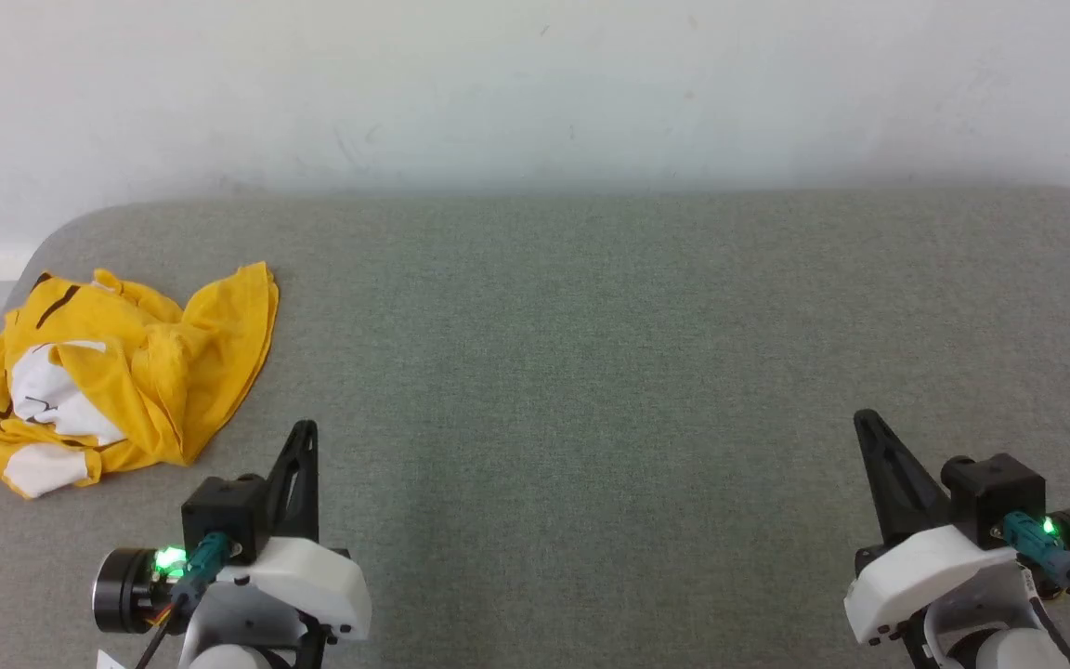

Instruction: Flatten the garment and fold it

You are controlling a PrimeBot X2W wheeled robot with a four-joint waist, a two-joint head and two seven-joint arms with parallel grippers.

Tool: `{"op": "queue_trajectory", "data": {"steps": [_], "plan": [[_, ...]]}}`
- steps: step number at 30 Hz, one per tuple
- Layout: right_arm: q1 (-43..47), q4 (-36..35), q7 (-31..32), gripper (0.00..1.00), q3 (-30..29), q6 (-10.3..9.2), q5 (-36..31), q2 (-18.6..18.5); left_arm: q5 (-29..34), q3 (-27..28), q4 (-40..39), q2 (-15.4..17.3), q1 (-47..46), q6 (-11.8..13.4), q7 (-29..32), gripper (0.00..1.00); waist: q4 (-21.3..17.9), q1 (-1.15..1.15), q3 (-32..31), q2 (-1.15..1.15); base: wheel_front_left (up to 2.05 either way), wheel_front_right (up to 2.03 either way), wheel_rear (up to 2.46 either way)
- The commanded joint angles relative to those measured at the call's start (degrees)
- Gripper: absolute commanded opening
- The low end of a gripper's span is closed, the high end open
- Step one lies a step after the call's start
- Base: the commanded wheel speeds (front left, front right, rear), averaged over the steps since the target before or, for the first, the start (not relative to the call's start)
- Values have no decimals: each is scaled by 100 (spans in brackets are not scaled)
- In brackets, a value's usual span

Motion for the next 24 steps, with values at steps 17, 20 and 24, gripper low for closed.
{"op": "queue_trajectory", "data": {"steps": [17,20,24], "plan": [[4,48,-131,100,-41,-1,64,-2,-113,-127,146,0,-92,59,-136,100,94,0,1,0,0,0,0],[2,64,-167,100,-54,-1,79,-2,-138,-147,178,0,-115,75,-172,100,164,0,0,0,0,0,0],[-2,84,-216,100,-73,-2,98,-1,-170,-170,217,0,-140,93,-220,100,284,0,1,0,0,0,0]]}}
